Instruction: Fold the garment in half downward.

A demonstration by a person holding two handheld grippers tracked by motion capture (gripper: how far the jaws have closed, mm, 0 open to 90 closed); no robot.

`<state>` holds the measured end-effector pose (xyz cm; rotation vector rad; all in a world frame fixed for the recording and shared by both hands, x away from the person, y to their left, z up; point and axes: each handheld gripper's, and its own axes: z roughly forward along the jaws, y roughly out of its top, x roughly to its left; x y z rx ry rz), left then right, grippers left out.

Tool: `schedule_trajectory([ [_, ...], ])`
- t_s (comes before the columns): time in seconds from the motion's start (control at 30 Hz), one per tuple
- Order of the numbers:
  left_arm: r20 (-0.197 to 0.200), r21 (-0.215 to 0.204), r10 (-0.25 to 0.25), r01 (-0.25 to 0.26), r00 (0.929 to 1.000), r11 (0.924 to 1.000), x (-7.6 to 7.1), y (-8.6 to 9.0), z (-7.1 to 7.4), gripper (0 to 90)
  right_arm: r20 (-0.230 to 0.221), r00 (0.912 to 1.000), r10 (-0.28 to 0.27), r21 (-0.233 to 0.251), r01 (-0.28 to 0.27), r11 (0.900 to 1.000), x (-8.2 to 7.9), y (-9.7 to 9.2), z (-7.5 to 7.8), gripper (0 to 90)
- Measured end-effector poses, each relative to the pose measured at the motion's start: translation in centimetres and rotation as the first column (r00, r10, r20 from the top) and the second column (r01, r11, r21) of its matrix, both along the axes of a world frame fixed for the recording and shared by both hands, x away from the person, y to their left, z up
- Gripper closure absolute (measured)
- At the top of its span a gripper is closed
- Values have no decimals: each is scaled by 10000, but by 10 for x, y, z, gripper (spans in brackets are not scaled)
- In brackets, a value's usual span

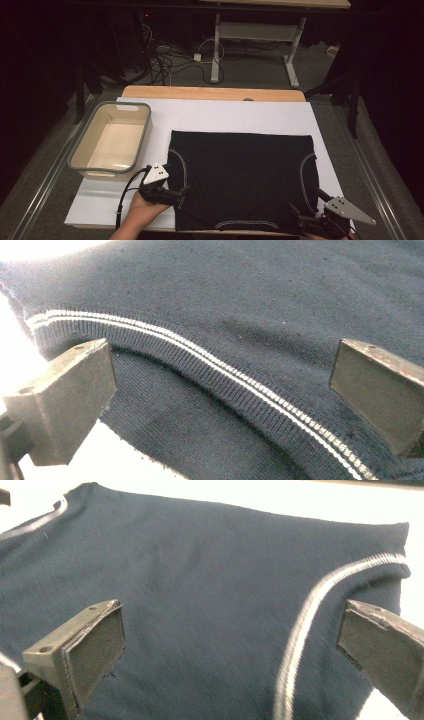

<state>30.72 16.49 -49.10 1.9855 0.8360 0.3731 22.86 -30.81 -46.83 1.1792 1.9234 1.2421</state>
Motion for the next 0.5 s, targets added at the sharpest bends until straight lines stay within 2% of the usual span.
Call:
schedule_trajectory([
  [0.13,47,30,-75,75,10000,10000,0,-1,0,0,227,9996,171,-49,-170,9998,8,17,8,2],
  [0.3,26,-32,-171,171,9998,9998,0,0,0,0,185,9987,478,146,-481,9987,19,37,10,3],
  [0.5,-24,-63,-293,293,9996,9996,0,0,0,0,203,9969,760,-174,-756,9970,33,57,14,3],
])
